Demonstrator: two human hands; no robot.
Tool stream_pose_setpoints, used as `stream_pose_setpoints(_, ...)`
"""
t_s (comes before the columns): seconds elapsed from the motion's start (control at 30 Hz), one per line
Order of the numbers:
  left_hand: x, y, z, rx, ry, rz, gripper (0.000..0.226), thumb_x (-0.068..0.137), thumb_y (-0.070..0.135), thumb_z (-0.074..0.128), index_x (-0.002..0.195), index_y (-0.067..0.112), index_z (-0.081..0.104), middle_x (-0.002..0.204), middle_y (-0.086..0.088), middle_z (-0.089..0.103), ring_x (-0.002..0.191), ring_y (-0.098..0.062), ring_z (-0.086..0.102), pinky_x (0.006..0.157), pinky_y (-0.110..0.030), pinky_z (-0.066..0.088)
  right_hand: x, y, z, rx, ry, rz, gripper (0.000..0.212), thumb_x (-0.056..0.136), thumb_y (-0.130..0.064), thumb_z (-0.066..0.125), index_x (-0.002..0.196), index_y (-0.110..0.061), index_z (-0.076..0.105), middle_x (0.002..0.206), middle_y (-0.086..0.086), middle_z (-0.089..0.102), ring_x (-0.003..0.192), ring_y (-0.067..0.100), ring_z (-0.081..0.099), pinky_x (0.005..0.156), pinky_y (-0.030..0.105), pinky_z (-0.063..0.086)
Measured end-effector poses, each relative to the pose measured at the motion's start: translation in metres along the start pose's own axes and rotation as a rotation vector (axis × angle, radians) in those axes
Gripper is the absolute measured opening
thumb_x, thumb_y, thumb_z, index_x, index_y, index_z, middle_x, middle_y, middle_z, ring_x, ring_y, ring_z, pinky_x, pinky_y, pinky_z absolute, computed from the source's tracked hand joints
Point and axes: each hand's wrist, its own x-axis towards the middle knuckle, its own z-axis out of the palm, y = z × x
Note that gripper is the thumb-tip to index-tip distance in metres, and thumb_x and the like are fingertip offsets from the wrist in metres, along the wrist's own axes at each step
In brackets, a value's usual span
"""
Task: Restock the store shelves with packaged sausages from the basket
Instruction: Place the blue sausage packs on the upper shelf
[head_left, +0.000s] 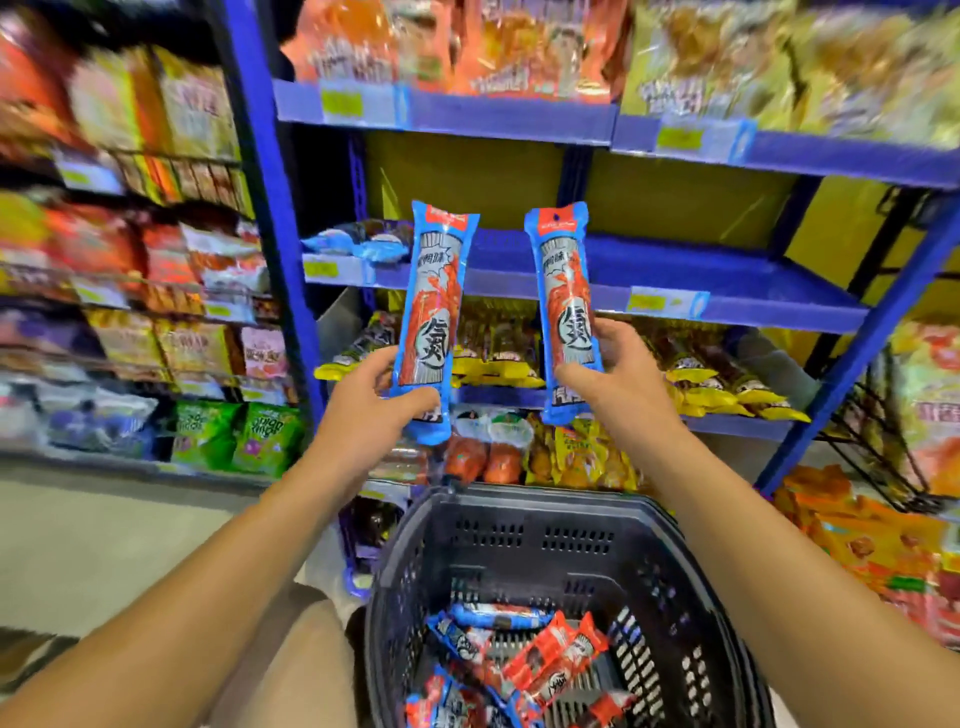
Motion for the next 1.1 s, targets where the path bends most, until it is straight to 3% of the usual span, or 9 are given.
stream_pose_setpoints(0.07,0.009,0.005,-0.014,0.027,0.032,0.028,0.038,0.076,0.007,0.073,0.103,0.033,0.067,0.104,0.006,0.075,0.093,-0.015,0.072,0.083,-0.043,0.059,0.018,-0.012,0.013,0.021,-0.009,-0.006,0.051,0.082,-0.018,0.073,0.127,-0.023,0.049,0.119,-0.005,0.061,0.099,0.004,0.064,0.076,0.027,0.053)
stream_pose_setpoints(0.17,0.02,0.012,-0.035,0.046,0.075,0.04,0.038,0.074,0.015,0.074,0.105,0.034,0.066,0.104,0.009,0.074,0.092,-0.013,0.072,0.08,-0.04,0.058,0.044,-0.027,0.032,0.066,0.009,0.001,0.047,0.082,-0.02,0.073,0.123,-0.023,0.05,0.114,-0.002,0.064,0.09,0.006,0.067,0.069,0.026,0.053)
stream_pose_setpoints(0.33,0.038,0.017,-0.063,0.02,0.111,0.057,0.035,0.086,0.008,0.07,0.109,0.035,0.063,0.108,0.009,0.072,0.092,-0.011,0.072,0.077,-0.034,0.059,0.08,-0.046,0.061,0.015,-0.01,0.011,0.052,0.085,-0.031,0.07,0.129,-0.021,0.046,0.111,-0.005,0.06,0.086,0.001,0.064,0.061,0.023,0.048)
stream_pose_setpoints(0.4,0.044,0.017,-0.069,-0.005,0.119,0.049,0.037,0.087,0.009,0.069,0.115,0.031,0.061,0.113,0.006,0.071,0.095,-0.014,0.071,0.079,-0.036,0.059,0.095,-0.052,0.072,0.011,-0.01,0.015,0.048,0.085,-0.031,0.069,0.126,-0.02,0.047,0.113,-0.005,0.058,0.088,0.002,0.062,0.065,0.026,0.05)
stream_pose_setpoints(0.53,0.055,0.015,-0.073,-0.019,0.115,0.065,0.038,0.086,0.009,0.07,0.106,0.041,0.062,0.11,0.009,0.071,0.092,-0.01,0.072,0.075,-0.029,0.059,0.122,-0.062,0.087,0.128,-0.103,0.101,0.044,0.089,-0.027,0.067,0.125,-0.016,0.046,0.129,0.005,0.051,0.102,0.019,0.064,0.085,0.04,0.057)
stream_pose_setpoints(0.6,0.06,0.015,-0.074,-0.02,0.109,0.072,0.04,0.086,0.01,0.071,0.103,0.044,0.061,0.108,0.01,0.072,0.091,-0.01,0.072,0.075,-0.029,0.059,0.132,-0.063,0.089,0.165,-0.185,0.116,0.045,0.089,-0.024,0.066,0.129,-0.016,0.046,0.133,0.008,0.049,0.1,0.021,0.068,0.088,0.038,0.057)
stream_pose_setpoints(0.77,0.073,0.012,-0.076,-0.031,0.088,0.076,0.039,0.086,0.011,0.071,0.102,0.045,0.061,0.109,0.01,0.071,0.09,-0.009,0.072,0.071,-0.024,0.058,0.143,-0.059,0.079,-0.163,-0.253,-0.007,0.049,0.087,-0.026,0.067,0.133,-0.021,0.051,0.129,0.005,0.056,0.095,0.023,0.068,0.085,0.038,0.057)
stream_pose_setpoints(0.87,0.078,0.01,-0.077,-0.028,0.084,0.076,0.039,0.086,0.011,0.071,0.104,0.044,0.061,0.111,0.009,0.07,0.092,-0.009,0.071,0.076,-0.03,0.058,0.147,-0.055,0.07,-0.525,-0.163,-0.212,0.049,0.087,-0.038,0.066,0.133,-0.026,0.055,0.125,-0.002,0.057,0.097,0.014,0.054,0.081,0.028,0.041)
stream_pose_setpoints(1.1,0.084,0.007,-0.074,-0.022,0.073,0.08,0.04,0.086,0.01,0.071,0.099,0.047,0.061,0.109,0.009,0.071,0.093,-0.008,0.071,0.075,-0.029,0.059,0.16,-0.041,0.066,-0.635,-0.233,-0.264,0.059,0.089,-0.043,0.065,0.144,-0.035,0.043,0.132,-0.004,0.057,0.097,0.013,0.051,0.068,0.018,0.038)
